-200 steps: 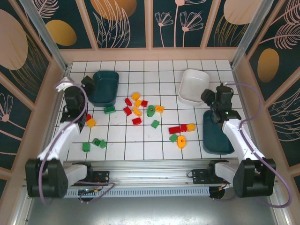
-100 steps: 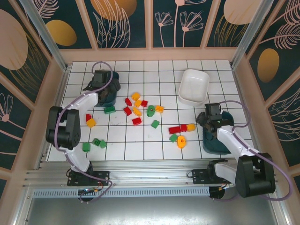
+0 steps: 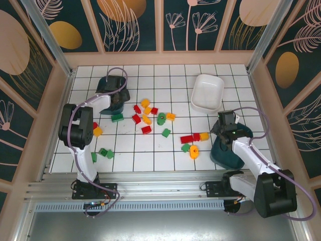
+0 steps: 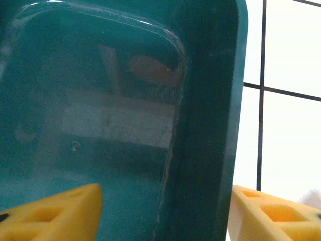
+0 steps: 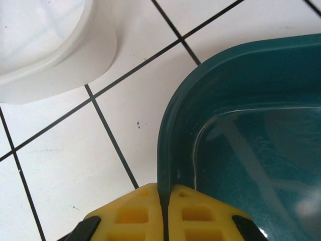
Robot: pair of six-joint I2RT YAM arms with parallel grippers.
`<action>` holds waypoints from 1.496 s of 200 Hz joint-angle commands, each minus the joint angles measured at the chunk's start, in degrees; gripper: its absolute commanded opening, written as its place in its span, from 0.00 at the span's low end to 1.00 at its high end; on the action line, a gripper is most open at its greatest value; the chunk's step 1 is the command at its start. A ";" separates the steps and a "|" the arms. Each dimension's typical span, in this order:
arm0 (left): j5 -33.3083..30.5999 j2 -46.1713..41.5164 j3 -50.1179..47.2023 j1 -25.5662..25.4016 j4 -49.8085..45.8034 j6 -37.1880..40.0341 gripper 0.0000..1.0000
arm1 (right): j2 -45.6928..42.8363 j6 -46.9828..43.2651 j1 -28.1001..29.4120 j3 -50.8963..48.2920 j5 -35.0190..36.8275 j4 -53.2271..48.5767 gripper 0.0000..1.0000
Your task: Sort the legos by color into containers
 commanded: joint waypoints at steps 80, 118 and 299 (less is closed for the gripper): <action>0.80 5.43 7.62 -0.21 -1.44 6.22 0.00 | -3.34 -2.76 14.58 18.16 15.96 -4.71 0.00; 3.57 8.23 13.62 -0.25 -1.55 6.12 0.00 | 11.57 -10.24 22.57 32.05 16.00 6.62 0.00; 16.15 15.10 17.67 -5.12 9.43 -11.53 0.00 | 76.77 -13.74 22.26 94.03 2.00 4.50 0.00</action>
